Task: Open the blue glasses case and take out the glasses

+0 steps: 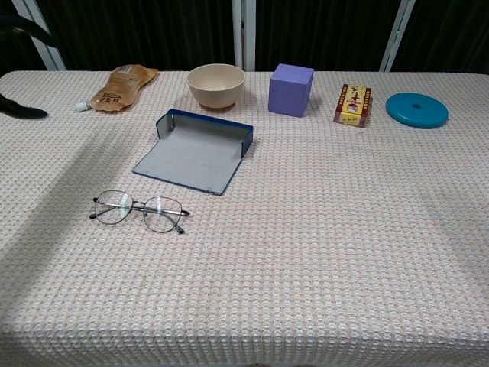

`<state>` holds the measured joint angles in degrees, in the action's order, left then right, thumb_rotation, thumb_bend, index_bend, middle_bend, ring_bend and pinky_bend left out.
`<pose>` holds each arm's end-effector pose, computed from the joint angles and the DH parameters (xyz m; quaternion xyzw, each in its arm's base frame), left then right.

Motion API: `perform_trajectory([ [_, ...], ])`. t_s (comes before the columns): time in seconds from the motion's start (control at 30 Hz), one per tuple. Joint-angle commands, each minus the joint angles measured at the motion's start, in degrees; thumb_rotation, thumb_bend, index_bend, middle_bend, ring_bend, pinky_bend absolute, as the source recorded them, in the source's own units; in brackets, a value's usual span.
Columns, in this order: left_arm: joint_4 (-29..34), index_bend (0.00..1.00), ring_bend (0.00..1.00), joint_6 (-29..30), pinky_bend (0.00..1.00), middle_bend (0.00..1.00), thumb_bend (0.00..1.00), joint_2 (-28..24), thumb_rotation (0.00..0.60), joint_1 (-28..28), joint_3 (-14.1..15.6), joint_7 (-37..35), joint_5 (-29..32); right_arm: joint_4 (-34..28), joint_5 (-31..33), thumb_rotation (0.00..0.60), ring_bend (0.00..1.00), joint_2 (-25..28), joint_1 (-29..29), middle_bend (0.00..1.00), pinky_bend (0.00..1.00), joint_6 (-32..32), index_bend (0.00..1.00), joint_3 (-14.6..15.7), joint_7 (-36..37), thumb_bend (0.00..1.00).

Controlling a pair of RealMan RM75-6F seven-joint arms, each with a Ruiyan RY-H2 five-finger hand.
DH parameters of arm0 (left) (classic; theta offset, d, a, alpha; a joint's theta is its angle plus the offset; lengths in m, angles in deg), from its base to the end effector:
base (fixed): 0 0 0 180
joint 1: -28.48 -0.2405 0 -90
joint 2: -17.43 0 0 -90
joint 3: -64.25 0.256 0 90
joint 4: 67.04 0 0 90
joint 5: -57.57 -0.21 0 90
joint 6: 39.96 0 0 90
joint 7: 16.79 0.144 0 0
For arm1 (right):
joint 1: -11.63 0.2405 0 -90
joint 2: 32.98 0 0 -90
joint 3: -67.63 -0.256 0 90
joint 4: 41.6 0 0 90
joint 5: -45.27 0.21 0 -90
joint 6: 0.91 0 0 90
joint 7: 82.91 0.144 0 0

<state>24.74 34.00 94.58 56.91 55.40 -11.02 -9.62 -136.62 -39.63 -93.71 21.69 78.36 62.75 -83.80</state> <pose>-0.2251 0.3092 0.0846 -0.5907 -0.4276 -0.4532 0.5127 -0.2927 -0.2150 0.1661 0.6246 -0.3744 0.3870 0.5656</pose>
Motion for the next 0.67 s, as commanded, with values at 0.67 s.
perform_trajectory([
  [0.67,2.2,0.27,0.00,21.5,0.00,0.15,0.12,-10.7,0.600,-23.8,14.4,-0.3,-20.5,1.7,-5.0,0.600,0.00,-0.1,-4.3,0.12,0.00,6.3,0.05,3.0,7.9,0.24],
])
